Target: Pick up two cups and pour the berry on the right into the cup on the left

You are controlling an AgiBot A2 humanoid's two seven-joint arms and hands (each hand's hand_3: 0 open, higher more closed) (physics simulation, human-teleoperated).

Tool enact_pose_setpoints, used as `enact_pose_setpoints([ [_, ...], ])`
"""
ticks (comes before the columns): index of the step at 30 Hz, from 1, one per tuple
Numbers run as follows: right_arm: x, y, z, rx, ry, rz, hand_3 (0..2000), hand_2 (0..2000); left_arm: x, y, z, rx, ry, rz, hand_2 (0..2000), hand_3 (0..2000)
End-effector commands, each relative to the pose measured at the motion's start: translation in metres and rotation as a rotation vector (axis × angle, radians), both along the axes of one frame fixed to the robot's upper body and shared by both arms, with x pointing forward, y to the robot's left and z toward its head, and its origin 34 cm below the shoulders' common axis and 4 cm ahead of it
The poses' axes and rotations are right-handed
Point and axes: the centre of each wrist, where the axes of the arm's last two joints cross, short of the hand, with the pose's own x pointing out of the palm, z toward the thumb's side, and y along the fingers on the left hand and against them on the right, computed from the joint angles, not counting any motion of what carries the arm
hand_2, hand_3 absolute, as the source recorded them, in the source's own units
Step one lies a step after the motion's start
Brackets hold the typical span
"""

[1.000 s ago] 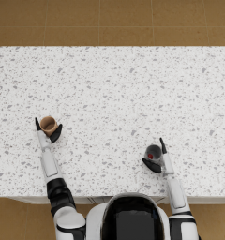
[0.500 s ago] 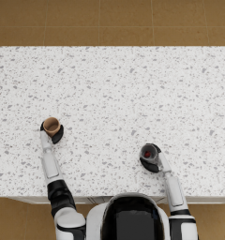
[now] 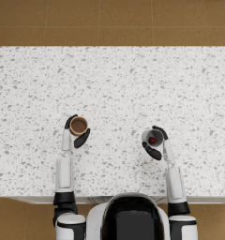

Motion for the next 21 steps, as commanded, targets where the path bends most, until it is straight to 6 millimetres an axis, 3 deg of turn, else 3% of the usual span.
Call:
enact_pose_setpoints([
  [1, 0.013, 0.007, 0.019, 0.019, -0.066, 0.012, 1280, 2000, -0.010, -0.024, 0.017, 0.021, -0.074, -0.089, 2000, 1280],
  [4, 0.017, 0.015, 0.027, -0.002, -0.098, 0.028, 1280, 2000, -0.017, -0.043, 0.019, 0.030, -0.088, -0.159, 2000, 1280],
  [11, 0.028, 0.027, 0.047, -0.187, -0.196, -0.016, 1280, 2000, -0.023, -0.071, 0.030, 0.233, -0.169, -0.192, 2000, 1280],
  [21, 0.050, 0.048, 0.090, -0.429, -0.370, -0.104, 1280, 2000, -0.007, -0.084, 0.012, 0.348, -0.114, -0.180, 2000, 1280],
])
